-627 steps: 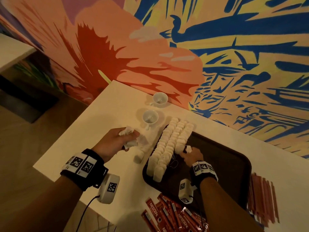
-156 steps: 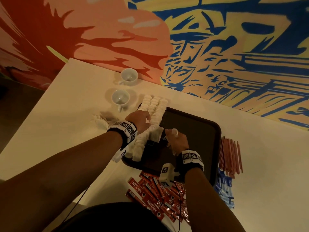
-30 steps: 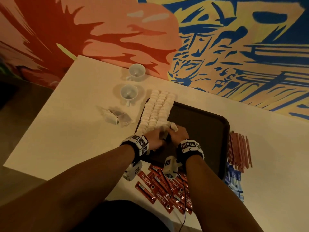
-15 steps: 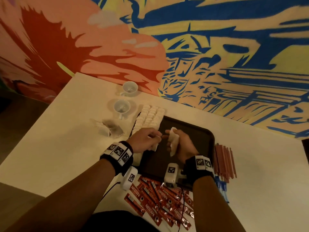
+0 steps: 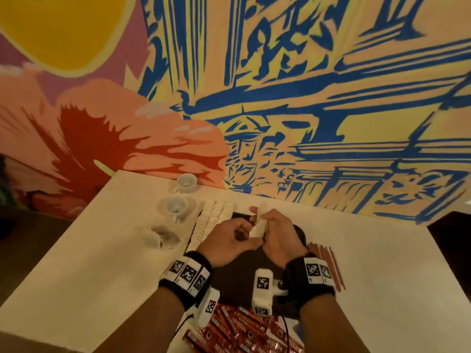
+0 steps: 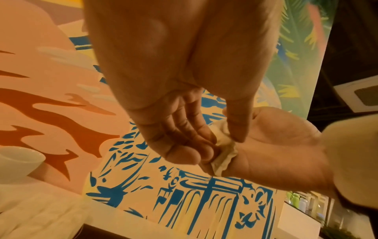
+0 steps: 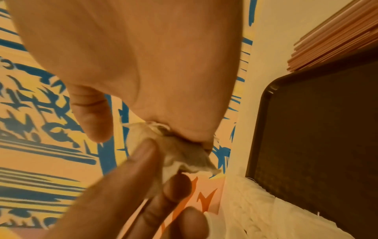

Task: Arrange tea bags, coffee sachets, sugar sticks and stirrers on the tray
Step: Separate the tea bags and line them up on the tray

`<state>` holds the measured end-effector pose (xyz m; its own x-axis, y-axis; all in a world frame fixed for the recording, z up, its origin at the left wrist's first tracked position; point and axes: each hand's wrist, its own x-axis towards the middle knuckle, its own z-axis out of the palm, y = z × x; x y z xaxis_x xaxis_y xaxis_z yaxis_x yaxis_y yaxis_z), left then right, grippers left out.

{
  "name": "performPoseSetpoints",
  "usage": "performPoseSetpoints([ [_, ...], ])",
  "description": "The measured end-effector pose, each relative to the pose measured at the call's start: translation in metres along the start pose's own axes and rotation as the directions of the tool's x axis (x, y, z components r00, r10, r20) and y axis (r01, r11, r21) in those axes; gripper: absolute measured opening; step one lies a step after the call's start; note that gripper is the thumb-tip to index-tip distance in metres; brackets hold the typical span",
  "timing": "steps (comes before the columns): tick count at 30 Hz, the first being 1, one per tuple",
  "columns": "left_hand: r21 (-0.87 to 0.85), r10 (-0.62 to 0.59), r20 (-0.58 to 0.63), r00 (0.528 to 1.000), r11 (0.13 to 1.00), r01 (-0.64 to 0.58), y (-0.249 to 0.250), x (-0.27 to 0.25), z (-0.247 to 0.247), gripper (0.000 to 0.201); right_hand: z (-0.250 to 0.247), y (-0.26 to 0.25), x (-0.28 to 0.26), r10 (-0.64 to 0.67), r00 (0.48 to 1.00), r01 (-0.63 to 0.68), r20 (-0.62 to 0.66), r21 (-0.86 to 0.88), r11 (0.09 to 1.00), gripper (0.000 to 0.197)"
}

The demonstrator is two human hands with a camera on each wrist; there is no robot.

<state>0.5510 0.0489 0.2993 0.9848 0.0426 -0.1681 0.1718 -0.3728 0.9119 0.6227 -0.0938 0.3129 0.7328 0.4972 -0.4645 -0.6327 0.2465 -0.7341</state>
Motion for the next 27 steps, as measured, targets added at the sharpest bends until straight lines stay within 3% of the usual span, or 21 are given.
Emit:
performPoseSetpoints([
  [4, -0.027, 0.040, -0.042, 0.998, 0.999, -0.041, 0.016, -0.010, 0.010, 0.009, -0.003, -0.007, -0.021, -0.050, 0.999, 0.051, 0.010, -0.109, 0.993, 0.027],
  [9, -0.238, -0.011, -0.134, 0.991, 0.971, -0.021, 0.027, -0.022, 0.015, 0.022, -0.020, -0.012, -0.042, -0.095, 0.995, 0.092, -0.003, -0.241, 0.966, 0.041],
  [11, -0.313, -0.035, -0.163, 0.986, 0.950, -0.018, 0.032, -0.027, 0.016, 0.023, -0.026, -0.016, -0.051, -0.134, 0.991, 0.121, -0.027, -0.289, 0.950, 0.037],
  [15, -0.431, -0.047, -0.198, 0.979, 0.901, -0.044, 0.043, -0.039, 0.020, 0.005, -0.036, -0.022, -0.065, -0.182, 0.982, 0.154, -0.056, -0.334, 0.930, 0.025],
  [23, -0.383, -0.025, -0.223, 0.975, 0.922, -0.064, 0.054, -0.053, 0.035, 0.013, -0.046, -0.017, -0.094, -0.212, 0.975, 0.210, 0.058, -0.539, 0.816, 0.027],
  [25, -0.366, -0.016, -0.245, 0.969, 0.927, -0.077, 0.057, -0.056, 0.037, 0.012, -0.044, -0.010, -0.097, -0.174, 0.981, 0.192, 0.085, -0.535, 0.823, 0.039],
  [27, -0.356, -0.002, -0.266, 0.964, 0.930, -0.096, 0.059, -0.057, 0.037, 0.014, -0.044, -0.005, -0.099, -0.183, 0.973, 0.231, 0.142, -0.603, 0.764, 0.040],
])
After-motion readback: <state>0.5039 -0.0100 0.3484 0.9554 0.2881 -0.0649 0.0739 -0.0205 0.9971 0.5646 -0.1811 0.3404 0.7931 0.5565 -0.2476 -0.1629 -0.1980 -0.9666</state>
